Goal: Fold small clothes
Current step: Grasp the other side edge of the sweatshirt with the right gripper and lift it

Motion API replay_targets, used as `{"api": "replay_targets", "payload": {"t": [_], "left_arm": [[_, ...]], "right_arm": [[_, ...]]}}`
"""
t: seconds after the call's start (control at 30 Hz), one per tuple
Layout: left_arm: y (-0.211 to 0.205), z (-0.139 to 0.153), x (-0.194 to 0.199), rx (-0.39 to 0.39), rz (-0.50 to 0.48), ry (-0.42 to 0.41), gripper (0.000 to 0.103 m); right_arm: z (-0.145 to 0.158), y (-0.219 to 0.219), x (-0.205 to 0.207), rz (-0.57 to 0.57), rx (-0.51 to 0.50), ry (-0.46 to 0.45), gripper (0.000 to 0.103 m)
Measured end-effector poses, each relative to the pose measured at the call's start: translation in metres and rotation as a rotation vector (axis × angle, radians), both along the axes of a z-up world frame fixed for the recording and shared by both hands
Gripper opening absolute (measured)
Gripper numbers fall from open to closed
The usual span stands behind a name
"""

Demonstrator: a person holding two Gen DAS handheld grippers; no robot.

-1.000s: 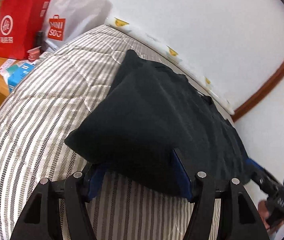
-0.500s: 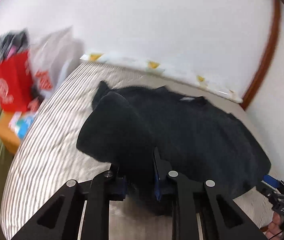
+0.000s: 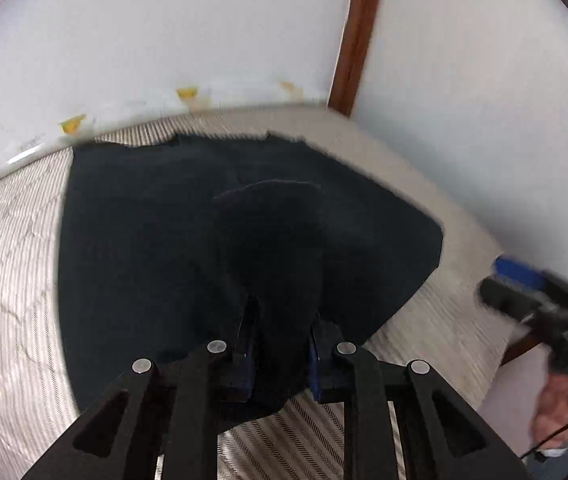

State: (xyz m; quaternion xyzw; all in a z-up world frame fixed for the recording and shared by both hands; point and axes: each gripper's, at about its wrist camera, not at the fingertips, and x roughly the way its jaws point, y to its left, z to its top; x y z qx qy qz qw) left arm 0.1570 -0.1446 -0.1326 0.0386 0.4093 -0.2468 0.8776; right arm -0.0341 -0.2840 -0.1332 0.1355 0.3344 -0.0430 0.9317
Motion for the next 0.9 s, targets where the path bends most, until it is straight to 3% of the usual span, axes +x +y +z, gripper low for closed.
{"api": "replay_targets", "payload": {"t": [0.07,0.13,0.2,0.37,0.4,0.47,0.67,0.7,0.83,0.9], "left_arm": [[0.002,0.001,-0.006,0.007,-0.021,-0.032,0.023],[0.01,0.009,-0.01,-0.037,-0.051,-0.021,0.031],[0.026,0.018,-0.015,-0.083,-0.068,-0.008,0.033],[0.07,0.028,-0.034,-0.076,-0.004,-0.056,0.043],[0.082,0.026,-0.037,-0.065,0.019,-0.054,0.044],[0.098,0.019,-0.038,-0.044,0.054,-0.044,0.06],[0.129,-0.016,-0.04,-0.039,0.117,0.029,0.064],[0.129,-0.021,-0.038,-0.043,0.121,0.038,0.064],[0.123,-0.03,-0.03,-0.051,0.122,0.036,0.064],[0.115,-0.031,-0.027,-0.06,0.106,0.031,0.064]], "right_arm": [[-0.001,-0.002,-0.002,-0.002,0.002,0.007,0.084],[-0.001,0.001,0.001,0.009,0.005,0.008,0.084],[0.001,0.006,0.007,0.033,0.016,0.005,0.084],[0.009,0.041,0.033,0.145,0.046,-0.022,0.084],[0.008,0.047,0.04,0.161,0.059,-0.019,0.084],[0.002,0.06,0.058,0.186,0.102,0.002,0.084],[-0.034,0.084,0.117,0.163,0.216,0.088,0.084],[-0.04,0.086,0.127,0.147,0.224,0.092,0.079],[-0.034,0.087,0.144,0.134,0.183,0.027,0.027],[-0.021,0.085,0.142,0.157,0.122,-0.022,0.02]]}}
